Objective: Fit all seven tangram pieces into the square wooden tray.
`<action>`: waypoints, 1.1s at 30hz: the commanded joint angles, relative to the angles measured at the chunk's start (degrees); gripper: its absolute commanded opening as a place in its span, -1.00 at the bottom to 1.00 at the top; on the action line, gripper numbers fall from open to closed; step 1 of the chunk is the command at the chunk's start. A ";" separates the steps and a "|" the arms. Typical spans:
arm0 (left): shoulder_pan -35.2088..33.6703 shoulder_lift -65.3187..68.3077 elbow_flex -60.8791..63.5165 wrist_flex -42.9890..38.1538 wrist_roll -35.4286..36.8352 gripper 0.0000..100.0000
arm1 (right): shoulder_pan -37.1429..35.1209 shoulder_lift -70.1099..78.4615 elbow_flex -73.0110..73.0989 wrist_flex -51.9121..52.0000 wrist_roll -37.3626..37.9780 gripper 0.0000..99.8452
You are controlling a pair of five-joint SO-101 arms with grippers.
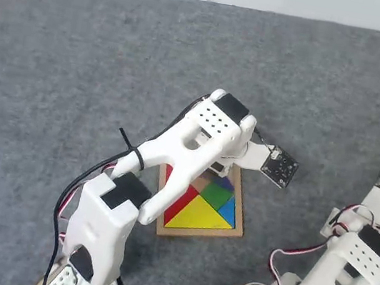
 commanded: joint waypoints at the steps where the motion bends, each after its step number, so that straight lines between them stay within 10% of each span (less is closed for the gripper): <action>1: 0.00 -0.44 -2.42 -1.76 -0.53 -0.76 | -1.01 -0.31 -3.43 -0.84 -0.18 -0.67; 21: -2.64 -0.62 -5.93 -1.32 10.81 -0.77 | -1.01 -0.31 -3.43 -0.92 -0.18 -0.67; 33: -6.59 -26.46 -5.93 4.48 46.24 -0.95 | -6.99 -0.31 -3.60 2.07 -0.18 -0.69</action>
